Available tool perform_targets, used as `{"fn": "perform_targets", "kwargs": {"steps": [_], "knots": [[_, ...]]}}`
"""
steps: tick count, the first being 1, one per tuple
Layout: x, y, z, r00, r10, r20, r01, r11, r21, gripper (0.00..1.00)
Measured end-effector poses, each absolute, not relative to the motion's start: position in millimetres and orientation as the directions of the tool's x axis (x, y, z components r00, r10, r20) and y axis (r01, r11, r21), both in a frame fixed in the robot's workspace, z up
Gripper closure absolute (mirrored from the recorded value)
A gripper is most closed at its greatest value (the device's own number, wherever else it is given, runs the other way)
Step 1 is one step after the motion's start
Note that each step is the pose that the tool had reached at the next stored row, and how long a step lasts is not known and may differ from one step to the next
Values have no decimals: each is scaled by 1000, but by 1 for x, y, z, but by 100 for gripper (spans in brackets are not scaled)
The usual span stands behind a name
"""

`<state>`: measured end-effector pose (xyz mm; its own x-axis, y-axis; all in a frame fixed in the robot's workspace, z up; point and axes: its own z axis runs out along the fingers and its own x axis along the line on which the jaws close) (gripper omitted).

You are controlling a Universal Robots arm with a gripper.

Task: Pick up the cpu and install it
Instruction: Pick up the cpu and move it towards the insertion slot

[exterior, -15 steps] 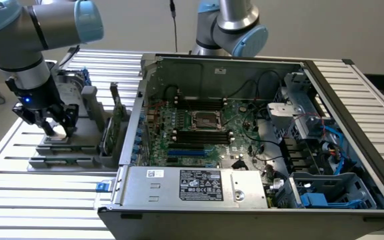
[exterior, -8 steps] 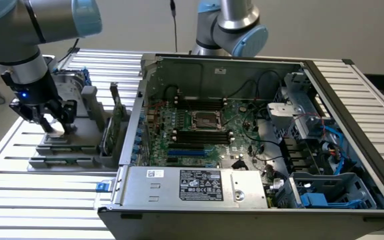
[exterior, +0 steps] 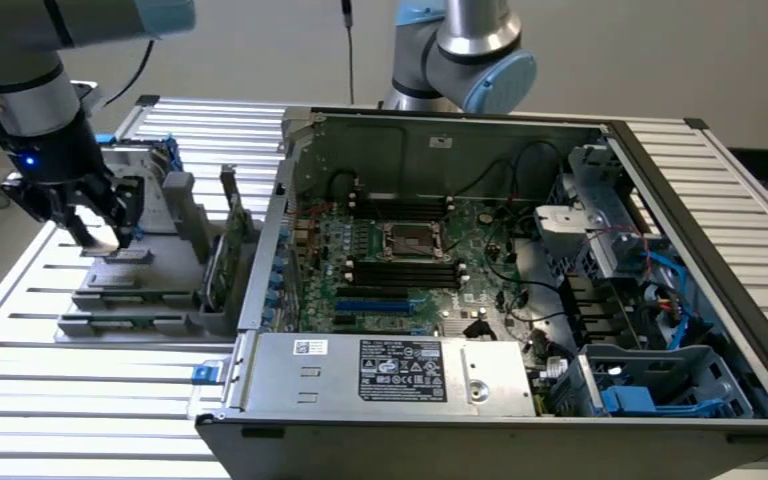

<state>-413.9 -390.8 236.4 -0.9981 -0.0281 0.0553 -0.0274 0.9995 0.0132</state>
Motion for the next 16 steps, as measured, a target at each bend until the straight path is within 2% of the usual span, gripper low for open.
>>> {"fn": "perform_targets", "kwargs": {"steps": [16], "knots": [[-373,-391,309,-998,-28,55,-27,1000,13,45]]}}
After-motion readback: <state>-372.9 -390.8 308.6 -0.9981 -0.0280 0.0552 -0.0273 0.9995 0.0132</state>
